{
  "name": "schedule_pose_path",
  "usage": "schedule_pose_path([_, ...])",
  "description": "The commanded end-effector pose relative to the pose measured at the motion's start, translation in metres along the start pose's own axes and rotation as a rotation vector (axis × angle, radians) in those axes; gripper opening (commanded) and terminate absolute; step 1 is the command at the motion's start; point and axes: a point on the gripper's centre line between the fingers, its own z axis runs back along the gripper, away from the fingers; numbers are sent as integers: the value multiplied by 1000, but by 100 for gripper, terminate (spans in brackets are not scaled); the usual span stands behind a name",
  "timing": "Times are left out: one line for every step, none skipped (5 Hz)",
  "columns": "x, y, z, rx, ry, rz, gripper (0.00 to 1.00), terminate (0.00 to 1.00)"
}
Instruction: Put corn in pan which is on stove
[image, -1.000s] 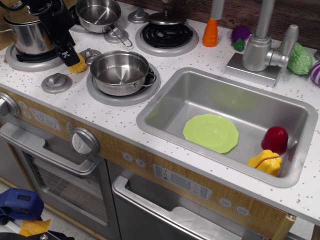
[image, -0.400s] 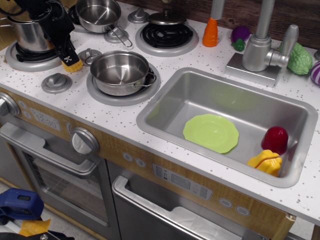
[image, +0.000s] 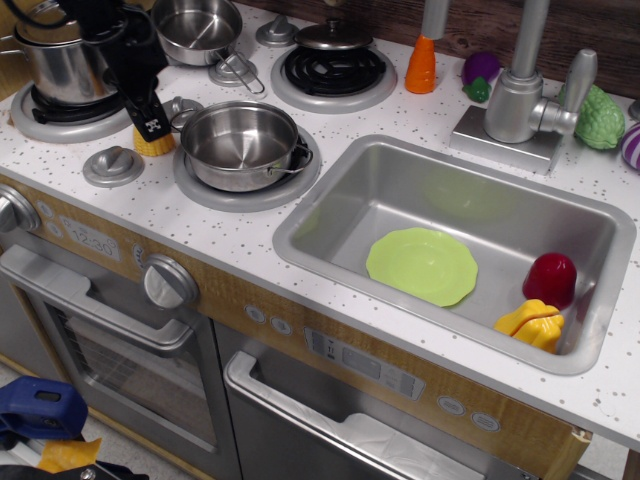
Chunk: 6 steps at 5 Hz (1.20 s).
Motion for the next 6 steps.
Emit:
schedule_pose_path([5,13,62,136,28,-22,0,0])
schedule_pose_path([9,9,86,204,101,-36,0,0])
schedule_pose_path([23,1,97,218,122,-19,0,0])
schedule_pose_path([46,-4,93,213,96,9,100,0])
schedule_pose_path([66,-13,82,217,76,42,0,0])
schedule_pose_path([79,-24,74,237,75,61,100,0])
